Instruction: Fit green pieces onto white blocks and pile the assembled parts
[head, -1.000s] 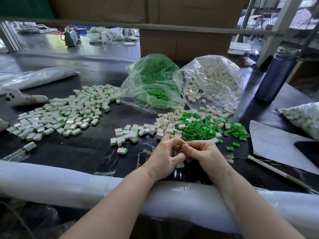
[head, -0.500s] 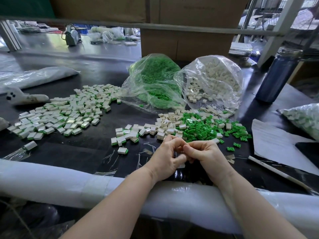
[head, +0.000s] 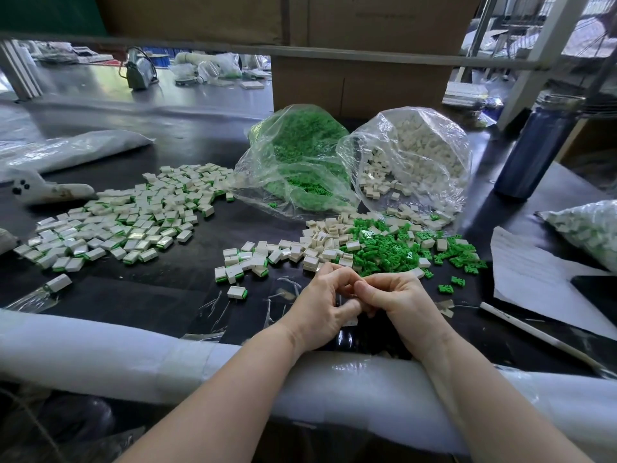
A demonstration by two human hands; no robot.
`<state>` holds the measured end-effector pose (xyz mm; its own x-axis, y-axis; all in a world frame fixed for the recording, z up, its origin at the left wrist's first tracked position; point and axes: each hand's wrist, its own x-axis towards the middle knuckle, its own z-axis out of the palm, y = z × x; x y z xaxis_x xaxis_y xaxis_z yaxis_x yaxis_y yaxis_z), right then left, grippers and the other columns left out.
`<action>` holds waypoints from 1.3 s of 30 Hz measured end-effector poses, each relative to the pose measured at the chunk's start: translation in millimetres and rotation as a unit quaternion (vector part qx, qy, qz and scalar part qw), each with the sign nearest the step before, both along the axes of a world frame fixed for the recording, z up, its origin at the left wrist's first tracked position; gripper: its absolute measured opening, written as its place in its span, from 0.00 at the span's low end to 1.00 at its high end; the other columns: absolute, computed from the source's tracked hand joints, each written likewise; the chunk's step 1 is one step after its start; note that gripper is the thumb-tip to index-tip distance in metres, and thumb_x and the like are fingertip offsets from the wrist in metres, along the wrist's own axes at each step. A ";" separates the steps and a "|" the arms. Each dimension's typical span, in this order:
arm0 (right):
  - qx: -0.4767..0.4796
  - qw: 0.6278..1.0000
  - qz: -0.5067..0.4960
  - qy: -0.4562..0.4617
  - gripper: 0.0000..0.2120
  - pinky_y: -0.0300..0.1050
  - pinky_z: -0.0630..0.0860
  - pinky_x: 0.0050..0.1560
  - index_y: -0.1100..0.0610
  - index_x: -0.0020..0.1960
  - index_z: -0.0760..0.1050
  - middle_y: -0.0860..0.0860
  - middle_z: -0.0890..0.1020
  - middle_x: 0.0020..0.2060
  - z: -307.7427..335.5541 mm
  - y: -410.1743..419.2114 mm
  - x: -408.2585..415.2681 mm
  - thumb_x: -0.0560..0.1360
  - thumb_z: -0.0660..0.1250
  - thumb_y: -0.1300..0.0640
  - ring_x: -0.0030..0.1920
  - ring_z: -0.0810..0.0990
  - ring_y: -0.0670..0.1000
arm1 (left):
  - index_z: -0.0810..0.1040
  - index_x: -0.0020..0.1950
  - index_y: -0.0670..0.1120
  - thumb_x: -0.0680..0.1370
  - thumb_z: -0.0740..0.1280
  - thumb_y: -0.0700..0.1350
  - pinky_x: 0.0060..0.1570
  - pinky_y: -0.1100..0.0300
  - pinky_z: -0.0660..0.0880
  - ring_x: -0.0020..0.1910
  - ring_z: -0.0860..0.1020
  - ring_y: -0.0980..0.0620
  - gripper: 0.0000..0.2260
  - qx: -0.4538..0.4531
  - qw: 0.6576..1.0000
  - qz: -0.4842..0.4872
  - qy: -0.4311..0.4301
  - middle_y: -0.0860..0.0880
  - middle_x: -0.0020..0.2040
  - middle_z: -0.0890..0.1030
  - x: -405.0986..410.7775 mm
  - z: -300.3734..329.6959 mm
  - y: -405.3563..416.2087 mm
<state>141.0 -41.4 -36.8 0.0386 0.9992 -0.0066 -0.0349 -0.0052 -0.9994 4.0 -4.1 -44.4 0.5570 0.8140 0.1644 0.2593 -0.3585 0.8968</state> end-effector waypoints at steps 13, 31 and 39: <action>-0.007 1.000 0.029 0.001 0.08 0.34 0.72 0.32 0.60 0.41 0.83 0.54 0.81 0.30 0.3 0.0 2.0 0.68 0.68 0.57 0.30 0.76 0.44 | 0.76 0.44 0.46 0.74 0.67 0.36 0.50 0.67 0.71 0.47 0.74 0.50 0.06 -0.007 1.000 0.009 -0.012 0.41 0.52 0.72 -1.0 3.5 -1.7; -0.014 1.000 0.002 -0.004 0.05 0.35 0.68 0.30 0.64 0.40 0.82 0.57 0.78 0.29 0.7 -0.3 0.7 0.71 0.68 0.64 0.28 0.72 0.45 | 0.76 0.44 0.48 0.74 0.68 0.37 0.50 0.63 0.73 0.47 0.76 0.46 0.07 -0.013 1.000 0.002 0.003 0.44 0.51 0.72 -1.3 2.1 -1.1; -0.007 1.000 0.013 -0.002 0.07 0.34 0.69 0.30 0.61 0.39 0.83 0.56 0.79 0.29 0.3 0.2 0.6 0.68 0.69 0.59 0.28 0.73 0.45 | 0.76 0.43 0.48 0.74 0.66 0.34 0.55 0.53 0.74 0.50 0.76 0.42 0.08 -0.018 1.000 0.004 -0.007 0.40 0.52 0.73 -1.6 6.2 -3.8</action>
